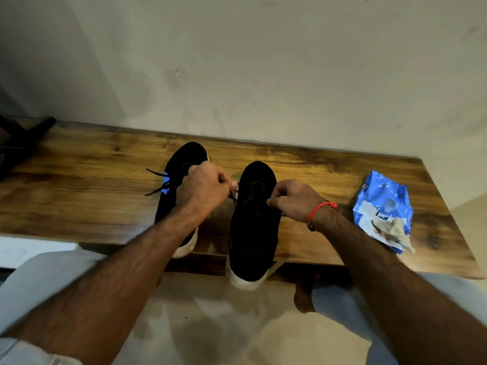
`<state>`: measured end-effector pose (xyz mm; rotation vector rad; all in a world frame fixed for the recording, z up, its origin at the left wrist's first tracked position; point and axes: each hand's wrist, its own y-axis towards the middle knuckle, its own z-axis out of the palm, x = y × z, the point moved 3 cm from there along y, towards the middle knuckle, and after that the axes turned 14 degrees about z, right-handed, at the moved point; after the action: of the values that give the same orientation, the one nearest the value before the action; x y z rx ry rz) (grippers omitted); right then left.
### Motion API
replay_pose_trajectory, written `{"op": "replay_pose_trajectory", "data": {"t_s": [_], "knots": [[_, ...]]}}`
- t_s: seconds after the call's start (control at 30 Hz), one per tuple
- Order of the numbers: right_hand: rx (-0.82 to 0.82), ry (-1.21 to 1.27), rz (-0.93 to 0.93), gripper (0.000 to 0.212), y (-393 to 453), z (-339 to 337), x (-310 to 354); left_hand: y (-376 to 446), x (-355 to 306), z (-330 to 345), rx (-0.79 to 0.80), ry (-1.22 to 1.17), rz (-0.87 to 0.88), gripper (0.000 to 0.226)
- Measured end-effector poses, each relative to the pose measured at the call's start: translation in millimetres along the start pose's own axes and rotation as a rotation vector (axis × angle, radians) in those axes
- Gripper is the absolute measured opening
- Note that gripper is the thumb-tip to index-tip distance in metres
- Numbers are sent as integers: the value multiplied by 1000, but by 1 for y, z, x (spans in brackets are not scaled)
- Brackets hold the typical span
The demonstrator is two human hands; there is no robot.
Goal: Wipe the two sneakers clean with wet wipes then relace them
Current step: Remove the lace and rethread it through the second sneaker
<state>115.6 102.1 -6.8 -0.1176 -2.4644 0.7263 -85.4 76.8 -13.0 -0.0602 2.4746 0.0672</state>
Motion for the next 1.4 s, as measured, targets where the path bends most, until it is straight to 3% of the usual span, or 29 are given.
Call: {"op": "replay_pose_trajectory", "data": {"t_s": [0.07,0.17,0.3,0.4,0.53,0.73,0.87,0.93,1.0,1.13,1.27,1.4], "knots": [[22,12,-24,14,-1,1,2,-1,3,2,33,21,1,12],[15,-20,-26,13,0,5,5,-9,-16,16,93,33,268,50],[-17,-56,-38,10,1,6,6,-15,-29,26,252,438,427,38],[-6,-61,-44,11,1,4,5,-13,-29,21,194,551,411,27],[-3,-100,-59,12,1,3,6,-7,-29,2,102,454,300,24],[-8,-70,-37,12,1,-5,2,4,-4,-47,-253,332,168,17],[44,-37,-43,11,-1,-1,4,-9,-19,-9,4,373,379,42],[35,-56,-31,11,-1,1,5,-15,-27,11,123,413,467,36],[28,-51,-25,12,0,1,5,-17,-28,21,190,481,446,37],[1,-59,-3,11,1,2,4,-20,-36,24,165,605,459,37],[-11,-71,16,11,4,2,2,-15,-42,14,184,564,450,33],[-27,-33,24,14,4,-3,-1,5,-7,-38,-86,586,128,37]]}}
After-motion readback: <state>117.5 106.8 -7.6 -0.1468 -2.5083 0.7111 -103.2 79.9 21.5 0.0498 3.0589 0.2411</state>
